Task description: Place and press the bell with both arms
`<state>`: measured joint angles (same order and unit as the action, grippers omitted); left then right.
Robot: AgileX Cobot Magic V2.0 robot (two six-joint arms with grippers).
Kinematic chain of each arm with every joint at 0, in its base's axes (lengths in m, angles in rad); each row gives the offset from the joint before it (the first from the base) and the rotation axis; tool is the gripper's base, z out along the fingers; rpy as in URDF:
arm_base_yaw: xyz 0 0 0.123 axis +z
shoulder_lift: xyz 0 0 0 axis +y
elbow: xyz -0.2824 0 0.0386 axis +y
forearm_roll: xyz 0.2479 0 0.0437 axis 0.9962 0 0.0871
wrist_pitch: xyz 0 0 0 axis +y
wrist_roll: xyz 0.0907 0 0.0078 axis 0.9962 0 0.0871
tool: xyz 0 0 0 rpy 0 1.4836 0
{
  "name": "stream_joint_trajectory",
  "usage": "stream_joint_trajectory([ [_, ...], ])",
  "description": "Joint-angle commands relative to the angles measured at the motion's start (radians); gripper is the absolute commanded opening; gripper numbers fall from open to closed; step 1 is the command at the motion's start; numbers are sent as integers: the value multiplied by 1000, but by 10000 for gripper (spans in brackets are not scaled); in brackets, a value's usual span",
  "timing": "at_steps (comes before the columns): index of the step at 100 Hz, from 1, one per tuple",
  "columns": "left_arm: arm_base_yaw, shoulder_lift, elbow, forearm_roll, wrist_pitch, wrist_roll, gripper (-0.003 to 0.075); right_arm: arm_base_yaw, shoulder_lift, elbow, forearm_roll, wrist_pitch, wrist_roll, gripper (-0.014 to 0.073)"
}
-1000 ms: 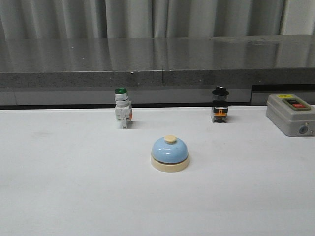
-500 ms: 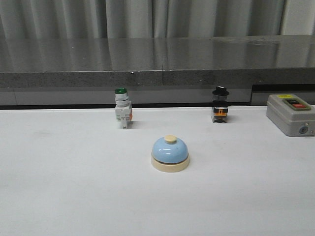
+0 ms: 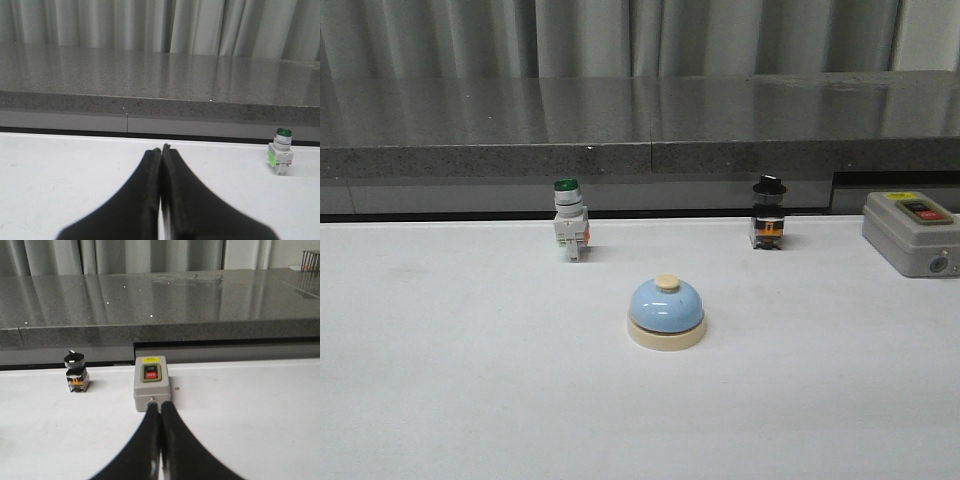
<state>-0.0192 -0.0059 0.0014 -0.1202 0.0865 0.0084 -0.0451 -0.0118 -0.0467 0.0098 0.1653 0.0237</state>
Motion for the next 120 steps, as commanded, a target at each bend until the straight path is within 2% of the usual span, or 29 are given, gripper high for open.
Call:
stream_joint_trajectory([
  [1, 1, -29, 42, 0, -73, -8, -20, -5, 25, -95, -42, -48, -3, -61],
  [16, 1, -29, 42, 0, -73, -8, -20, -5, 163, -197, -82, -13, -3, -61],
  [43, 1, -29, 42, 0, -73, -8, -20, -5, 477, -354, -77, 24, -3, -61],
  [68, 1, -29, 42, 0, -73, -8, -20, 7, 781, -582, 17, 215, -3, -61],
  [80, 1, -29, 42, 0, -73, -8, -20, 69, 919, -697, 19, 298, -3, -61],
  [120, 1, -29, 42, 0, -73, -8, -20, 383, 1365, -1056, 23, 481, -3, -61],
])
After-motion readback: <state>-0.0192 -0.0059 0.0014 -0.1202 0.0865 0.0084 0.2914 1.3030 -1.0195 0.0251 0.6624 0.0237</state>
